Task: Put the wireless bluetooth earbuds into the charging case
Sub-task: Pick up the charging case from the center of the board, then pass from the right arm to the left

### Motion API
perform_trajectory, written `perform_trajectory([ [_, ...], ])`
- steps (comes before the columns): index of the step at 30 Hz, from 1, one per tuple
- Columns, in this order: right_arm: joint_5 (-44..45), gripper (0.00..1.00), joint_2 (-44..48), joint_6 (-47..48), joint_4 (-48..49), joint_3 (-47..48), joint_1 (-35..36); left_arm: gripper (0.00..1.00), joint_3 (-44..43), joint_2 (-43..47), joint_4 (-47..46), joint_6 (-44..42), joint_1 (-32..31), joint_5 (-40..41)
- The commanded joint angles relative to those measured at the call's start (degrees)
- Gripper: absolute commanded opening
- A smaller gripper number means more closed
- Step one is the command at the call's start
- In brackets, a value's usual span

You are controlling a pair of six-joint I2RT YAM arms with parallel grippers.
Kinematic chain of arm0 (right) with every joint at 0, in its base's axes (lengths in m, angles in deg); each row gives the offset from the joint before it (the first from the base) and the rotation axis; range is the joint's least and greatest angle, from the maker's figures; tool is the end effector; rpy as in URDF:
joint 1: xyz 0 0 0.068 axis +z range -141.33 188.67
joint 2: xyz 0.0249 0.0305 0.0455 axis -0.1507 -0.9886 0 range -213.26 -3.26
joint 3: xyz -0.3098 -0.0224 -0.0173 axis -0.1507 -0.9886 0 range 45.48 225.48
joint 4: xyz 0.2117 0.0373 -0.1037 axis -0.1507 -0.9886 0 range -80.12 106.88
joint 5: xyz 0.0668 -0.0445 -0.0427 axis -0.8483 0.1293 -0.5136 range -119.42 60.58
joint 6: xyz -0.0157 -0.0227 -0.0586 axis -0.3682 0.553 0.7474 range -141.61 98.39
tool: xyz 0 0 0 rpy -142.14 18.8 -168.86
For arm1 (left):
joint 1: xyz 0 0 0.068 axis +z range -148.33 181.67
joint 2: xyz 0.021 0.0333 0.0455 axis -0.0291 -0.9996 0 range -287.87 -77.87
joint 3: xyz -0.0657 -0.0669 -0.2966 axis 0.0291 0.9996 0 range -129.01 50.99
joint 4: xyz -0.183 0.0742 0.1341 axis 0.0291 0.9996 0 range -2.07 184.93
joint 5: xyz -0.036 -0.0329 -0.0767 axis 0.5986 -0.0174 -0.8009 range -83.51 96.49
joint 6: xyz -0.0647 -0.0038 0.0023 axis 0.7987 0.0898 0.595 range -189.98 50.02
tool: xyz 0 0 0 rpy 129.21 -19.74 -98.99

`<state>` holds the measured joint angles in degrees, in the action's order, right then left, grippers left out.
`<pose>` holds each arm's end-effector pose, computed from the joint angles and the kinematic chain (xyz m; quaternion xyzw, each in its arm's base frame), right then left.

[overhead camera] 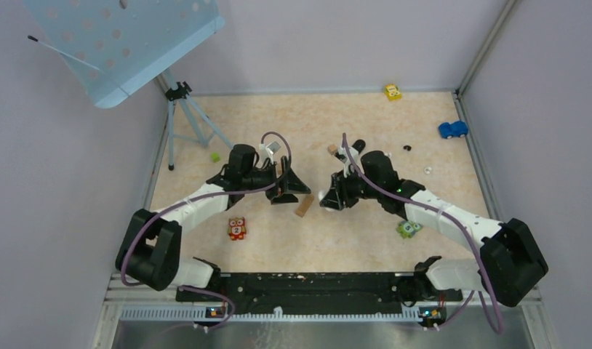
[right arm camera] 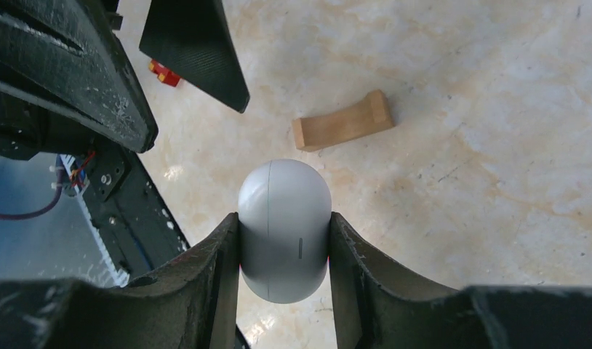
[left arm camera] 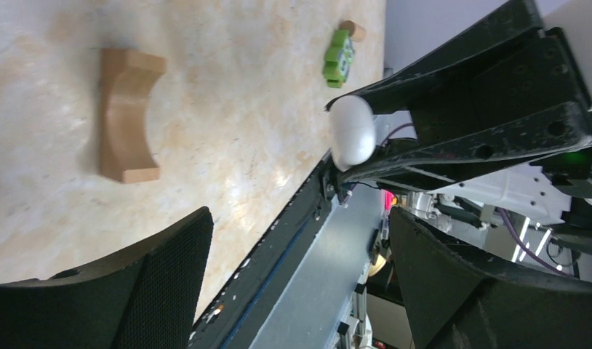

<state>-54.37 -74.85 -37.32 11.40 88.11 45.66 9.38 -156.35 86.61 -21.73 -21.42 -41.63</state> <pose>0.1829 0.1644 0.2794 -0.2585 0.8304 0.3733 0.3230 0.2240 -0.1364 0.2637 0.0051 0.8331 -0.5381 0.1280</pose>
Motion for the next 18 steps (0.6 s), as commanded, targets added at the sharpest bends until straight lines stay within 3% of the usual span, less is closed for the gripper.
perform_trajectory([
  [1, -3.13, 0.24, 2.57, -1.79, 2.79, -1.20, 0.10, 0.91, -1.28, -1.98, -10.52, 6.34, -1.55, -1.98],
  [4, -3.29, 0.24, 2.72, -2.14, 3.27, -1.75, 0.10, 0.88, -2.87, -3.91, -11.76, 7.37, -3.95, -1.06],
  [13, -2.69, 0.24, 2.24, -1.41, 3.03, -1.85, 0.10, 0.78, -8.48, -7.35, -2.17, 4.83, -7.45, 6.02],
  [18, -2.91, 0.23, 1.99, -1.29, 3.75, -1.68, 0.10, 0.72, -8.34, -9.33, -3.04, 6.41, -7.68, 4.80],
])
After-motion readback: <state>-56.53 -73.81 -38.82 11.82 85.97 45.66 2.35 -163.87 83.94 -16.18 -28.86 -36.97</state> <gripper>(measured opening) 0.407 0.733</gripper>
